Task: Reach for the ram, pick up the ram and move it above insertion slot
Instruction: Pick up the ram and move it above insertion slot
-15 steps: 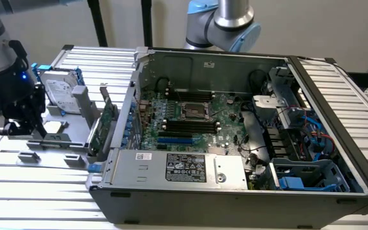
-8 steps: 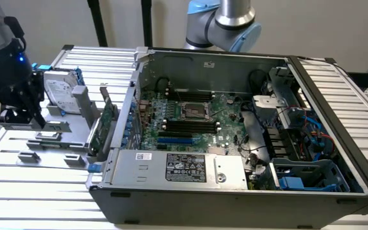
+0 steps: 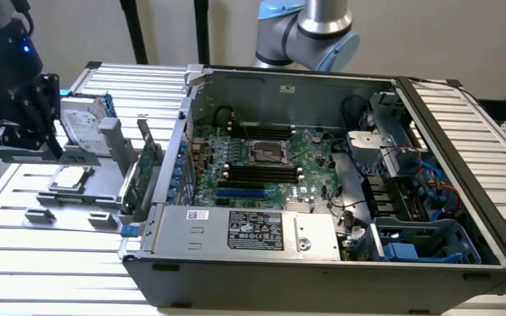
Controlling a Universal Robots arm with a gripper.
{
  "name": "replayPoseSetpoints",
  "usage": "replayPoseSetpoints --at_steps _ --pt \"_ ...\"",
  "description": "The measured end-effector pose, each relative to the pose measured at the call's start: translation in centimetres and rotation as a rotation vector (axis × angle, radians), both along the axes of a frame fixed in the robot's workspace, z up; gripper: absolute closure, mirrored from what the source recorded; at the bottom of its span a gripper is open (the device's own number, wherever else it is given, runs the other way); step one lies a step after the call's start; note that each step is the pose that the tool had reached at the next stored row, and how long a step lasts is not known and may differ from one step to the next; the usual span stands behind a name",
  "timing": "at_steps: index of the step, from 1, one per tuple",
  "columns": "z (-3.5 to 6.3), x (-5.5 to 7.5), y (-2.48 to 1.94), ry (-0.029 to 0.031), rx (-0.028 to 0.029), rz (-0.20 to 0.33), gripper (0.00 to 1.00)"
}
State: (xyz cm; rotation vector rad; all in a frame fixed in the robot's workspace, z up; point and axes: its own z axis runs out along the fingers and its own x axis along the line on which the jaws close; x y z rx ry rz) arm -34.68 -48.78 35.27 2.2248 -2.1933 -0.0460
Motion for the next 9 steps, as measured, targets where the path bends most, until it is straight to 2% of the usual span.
replayPoseSetpoints --at_steps 5,9 --pt "2.21 1.1 0.00 0.0000 0.0027 0.005 0.87" --pt "3.38 2.5 0.00 -0.0001 0.0095 0.007 0.87"
